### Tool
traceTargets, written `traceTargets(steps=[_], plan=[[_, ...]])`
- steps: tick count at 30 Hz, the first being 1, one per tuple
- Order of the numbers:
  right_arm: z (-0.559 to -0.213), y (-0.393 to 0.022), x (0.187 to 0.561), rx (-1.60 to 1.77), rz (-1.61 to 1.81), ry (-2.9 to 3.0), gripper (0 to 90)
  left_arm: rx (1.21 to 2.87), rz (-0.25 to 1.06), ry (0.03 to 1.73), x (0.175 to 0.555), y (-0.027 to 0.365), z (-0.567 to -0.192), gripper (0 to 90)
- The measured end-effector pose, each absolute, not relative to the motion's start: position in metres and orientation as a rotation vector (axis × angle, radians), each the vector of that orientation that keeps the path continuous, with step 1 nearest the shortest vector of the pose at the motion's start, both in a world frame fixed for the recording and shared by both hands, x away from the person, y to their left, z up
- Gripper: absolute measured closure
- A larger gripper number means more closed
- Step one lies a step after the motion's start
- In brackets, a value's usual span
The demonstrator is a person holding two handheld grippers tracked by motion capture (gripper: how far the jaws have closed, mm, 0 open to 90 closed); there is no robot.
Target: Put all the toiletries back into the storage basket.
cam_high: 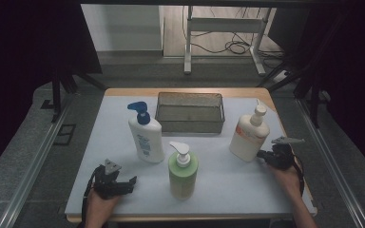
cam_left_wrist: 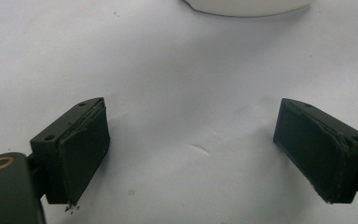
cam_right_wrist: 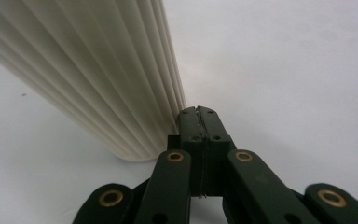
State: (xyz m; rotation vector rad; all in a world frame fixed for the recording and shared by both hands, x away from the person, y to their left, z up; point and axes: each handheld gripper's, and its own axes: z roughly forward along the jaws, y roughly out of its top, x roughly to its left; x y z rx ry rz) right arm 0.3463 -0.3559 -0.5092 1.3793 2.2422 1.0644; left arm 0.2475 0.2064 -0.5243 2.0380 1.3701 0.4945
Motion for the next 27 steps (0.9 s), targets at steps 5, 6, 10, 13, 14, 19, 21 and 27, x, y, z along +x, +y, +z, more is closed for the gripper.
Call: traceTargets(steps=[5, 6, 10, 13, 14, 19, 21, 27], plan=[[-0.512, -0.352, 0.343, 1.365, 1.048, 2.256, 90.0, 2.039, 0.496, 1.369, 0.248, 0.206, -0.524, 10.2], [-0.511, -0.353, 0.343, 1.366, 1.054, 2.256, 89.7, 2.039, 0.496, 1.368, 0.248, 0.206, -0.524, 10.3], [-0.505, -0.356, 0.339, 1.351, 1.08, 2.243, 87.0, 2.039, 0.497, 1.368, 0.248, 0.207, -0.524, 10.3], [-0.502, -0.358, 0.333, 1.337, 1.082, 2.245, 83.9, 2.039, 0.497, 1.368, 0.247, 0.206, -0.524, 10.3], [-0.501, -0.359, 0.331, 1.338, 1.081, 2.246, 82.7, 2.039, 0.497, 1.368, 0.247, 0.206, -0.524, 10.3], [-0.495, -0.365, 0.323, 1.331, 1.088, 2.24, 70.2, 2.039, 0.497, 1.368, 0.247, 0.206, -0.524, 10.3], [-0.491, -0.366, 0.321, 1.326, 1.096, 2.243, 64.8, 2.039, 0.497, 1.368, 0.247, 0.206, -0.524, 10.3], [-0.473, -0.362, 0.316, 1.263, 1.139, 2.259, 46.8, 2.038, 0.498, 1.368, 0.247, 0.206, -0.524, 10.3]])
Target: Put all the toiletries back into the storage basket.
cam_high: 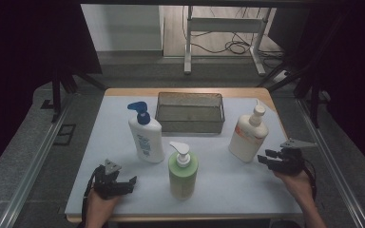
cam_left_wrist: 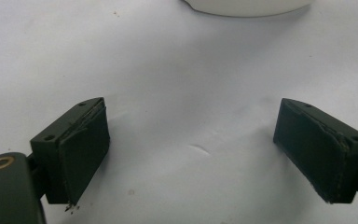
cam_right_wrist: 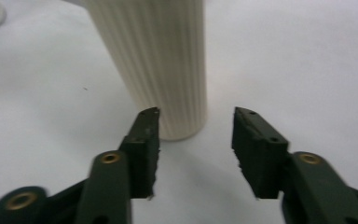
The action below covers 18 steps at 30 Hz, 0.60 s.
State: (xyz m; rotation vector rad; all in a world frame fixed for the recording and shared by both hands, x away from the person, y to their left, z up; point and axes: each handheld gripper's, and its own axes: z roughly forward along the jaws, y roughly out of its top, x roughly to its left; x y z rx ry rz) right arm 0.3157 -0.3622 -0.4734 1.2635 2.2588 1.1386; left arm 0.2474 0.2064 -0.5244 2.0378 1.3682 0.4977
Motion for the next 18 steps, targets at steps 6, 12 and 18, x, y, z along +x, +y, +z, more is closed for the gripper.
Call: traceTargets(steps=[6, 12, 18], plan=[[-0.456, -0.353, 0.316, 1.183, 1.164, 2.285, 34.9, 2.039, 0.497, 1.368, 0.247, 0.206, -0.524, 10.2], [-0.443, -0.344, 0.322, 1.138, 1.171, 2.286, 30.2, 2.04, 0.497, 1.367, 0.248, 0.207, -0.524, 10.3], [-0.431, -0.337, 0.332, 1.104, 1.192, 2.283, 28.7, 2.039, 0.497, 1.367, 0.248, 0.207, -0.524, 10.2]])
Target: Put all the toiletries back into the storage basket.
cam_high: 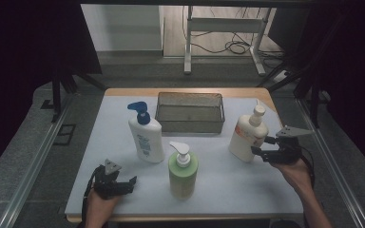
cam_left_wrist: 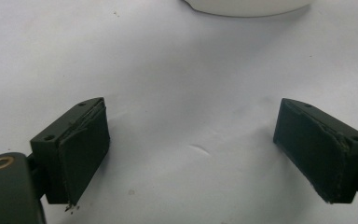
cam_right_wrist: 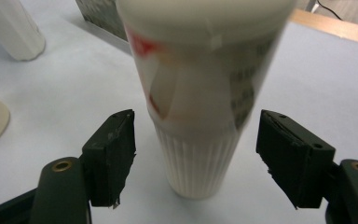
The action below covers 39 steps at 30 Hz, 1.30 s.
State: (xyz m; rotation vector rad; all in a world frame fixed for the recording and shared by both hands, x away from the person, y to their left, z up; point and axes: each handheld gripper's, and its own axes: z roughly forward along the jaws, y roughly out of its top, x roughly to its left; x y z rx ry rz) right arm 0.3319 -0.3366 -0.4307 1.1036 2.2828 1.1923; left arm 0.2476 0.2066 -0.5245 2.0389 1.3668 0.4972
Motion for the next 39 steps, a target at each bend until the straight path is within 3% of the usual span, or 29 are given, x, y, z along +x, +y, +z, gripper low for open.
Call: traceTargets(steps=[19, 26, 39], plan=[[-0.419, -0.312, 0.359, 1.025, 1.188, 2.293, 28.9, 2.039, 0.498, 1.367, 0.248, 0.207, -0.525, 10.2], [-0.419, -0.311, 0.364, 1.032, 1.192, 2.299, 36.8, 2.039, 0.498, 1.367, 0.248, 0.207, -0.525, 10.2], [-0.415, -0.308, 0.361, 1.052, 1.165, 2.289, 39.3, 2.039, 0.499, 1.367, 0.248, 0.207, -0.525, 10.3]])
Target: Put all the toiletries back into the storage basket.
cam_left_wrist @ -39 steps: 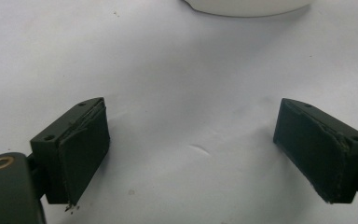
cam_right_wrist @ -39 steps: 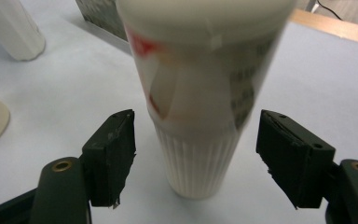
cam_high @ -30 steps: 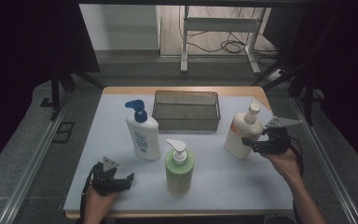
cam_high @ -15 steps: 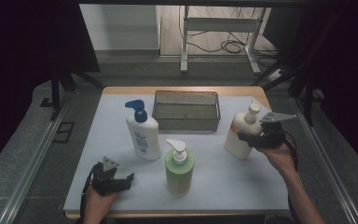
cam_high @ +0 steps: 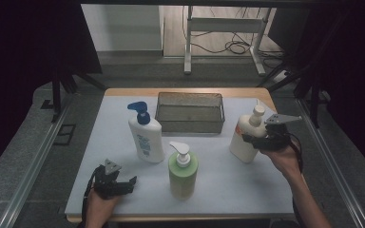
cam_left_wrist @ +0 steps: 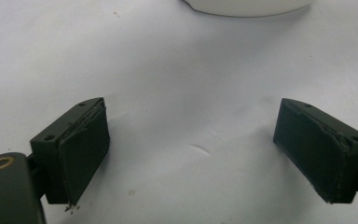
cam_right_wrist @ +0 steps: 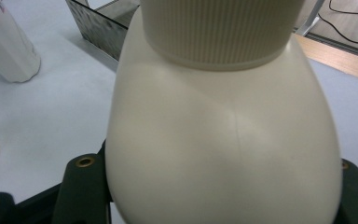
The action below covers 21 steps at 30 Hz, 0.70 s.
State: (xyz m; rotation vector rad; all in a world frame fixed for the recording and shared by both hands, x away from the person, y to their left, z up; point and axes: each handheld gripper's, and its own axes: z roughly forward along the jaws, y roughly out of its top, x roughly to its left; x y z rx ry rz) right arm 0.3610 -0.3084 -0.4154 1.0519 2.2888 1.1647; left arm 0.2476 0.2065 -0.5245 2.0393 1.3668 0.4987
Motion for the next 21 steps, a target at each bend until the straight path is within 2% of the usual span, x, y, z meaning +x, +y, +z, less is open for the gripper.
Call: traceTargets(steps=[21], plan=[[-0.374, -0.3, 0.351, 1.026, 1.185, 2.272, 39.6, 2.042, 0.501, 1.363, 0.248, 0.207, -0.524, 10.3]])
